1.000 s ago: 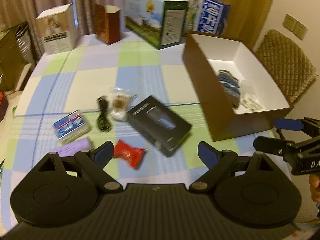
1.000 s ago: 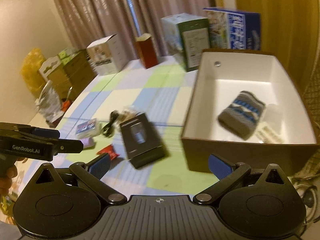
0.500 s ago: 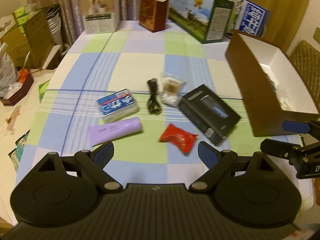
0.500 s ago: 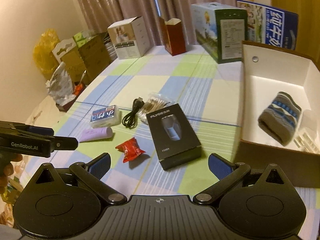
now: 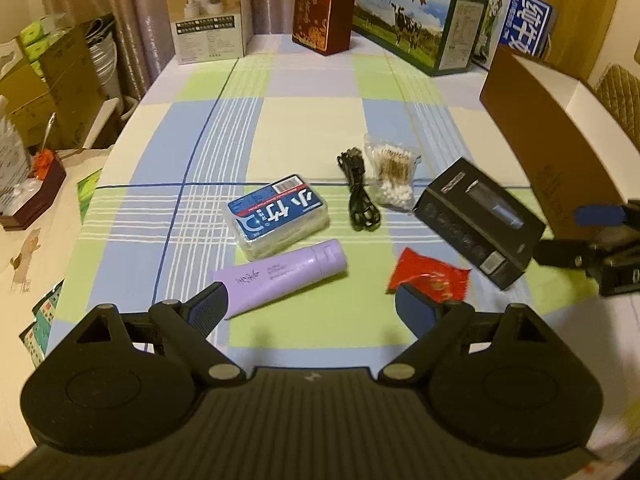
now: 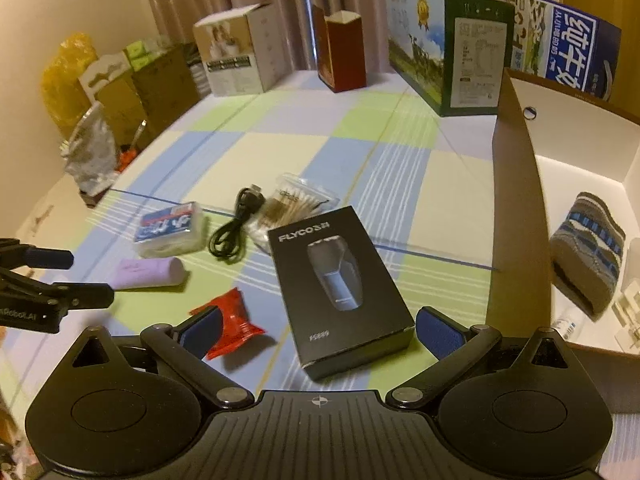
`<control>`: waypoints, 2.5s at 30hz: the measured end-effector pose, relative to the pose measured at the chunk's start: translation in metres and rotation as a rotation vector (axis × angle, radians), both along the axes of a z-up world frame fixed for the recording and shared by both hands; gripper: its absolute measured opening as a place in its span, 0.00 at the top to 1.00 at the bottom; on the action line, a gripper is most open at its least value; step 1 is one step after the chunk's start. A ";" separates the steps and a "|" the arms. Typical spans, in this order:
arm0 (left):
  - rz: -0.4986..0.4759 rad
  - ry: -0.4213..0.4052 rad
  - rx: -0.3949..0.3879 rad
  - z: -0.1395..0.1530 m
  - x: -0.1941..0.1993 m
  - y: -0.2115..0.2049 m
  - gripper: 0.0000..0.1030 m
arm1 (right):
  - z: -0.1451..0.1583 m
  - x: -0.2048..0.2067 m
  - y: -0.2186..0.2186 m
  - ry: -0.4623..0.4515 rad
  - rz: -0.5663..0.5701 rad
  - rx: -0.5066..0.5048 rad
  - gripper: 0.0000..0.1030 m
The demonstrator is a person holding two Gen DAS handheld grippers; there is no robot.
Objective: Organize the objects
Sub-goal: 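Grasp the black FLYCO shaver box with the right tool while the left tool grasps the purple lotion bottle, then carry the shaver box and purple bottle with both tools over the open box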
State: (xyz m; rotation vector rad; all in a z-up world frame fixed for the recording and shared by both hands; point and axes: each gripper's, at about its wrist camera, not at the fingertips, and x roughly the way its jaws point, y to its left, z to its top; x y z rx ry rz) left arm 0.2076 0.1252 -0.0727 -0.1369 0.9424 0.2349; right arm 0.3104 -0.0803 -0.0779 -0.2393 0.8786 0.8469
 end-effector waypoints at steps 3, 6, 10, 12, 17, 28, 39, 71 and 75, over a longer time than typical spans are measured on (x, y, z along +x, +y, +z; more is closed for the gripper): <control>-0.028 0.015 0.012 -0.013 0.006 0.010 0.14 | -0.009 0.005 0.013 -0.024 0.000 -0.040 0.02; -0.052 0.022 0.013 -0.023 0.011 0.020 0.15 | -0.017 0.011 0.023 -0.046 0.005 -0.075 0.02; -0.089 0.038 0.017 -0.034 0.018 0.033 0.15 | -0.027 0.020 0.037 -0.057 0.022 -0.114 0.02; -0.118 0.043 0.018 -0.040 0.024 0.037 0.15 | -0.032 0.023 0.042 -0.056 0.033 -0.126 0.03; -0.194 0.070 0.028 -0.053 0.039 0.047 0.18 | -0.043 0.032 0.050 -0.045 0.039 -0.170 0.19; -0.271 0.082 -0.015 -0.067 0.043 0.046 0.42 | -0.040 0.011 0.033 -0.007 -0.019 -0.190 0.24; -0.166 0.100 -0.073 -0.061 0.021 0.017 0.68 | -0.033 -0.023 -0.010 0.035 -0.134 -0.198 0.24; -0.006 0.168 -0.016 -0.059 0.003 -0.037 0.73 | -0.042 -0.039 -0.024 0.021 -0.081 -0.182 0.25; -0.003 0.168 -0.030 -0.059 0.000 -0.037 0.73 | -0.041 -0.042 -0.026 0.025 -0.066 -0.193 0.26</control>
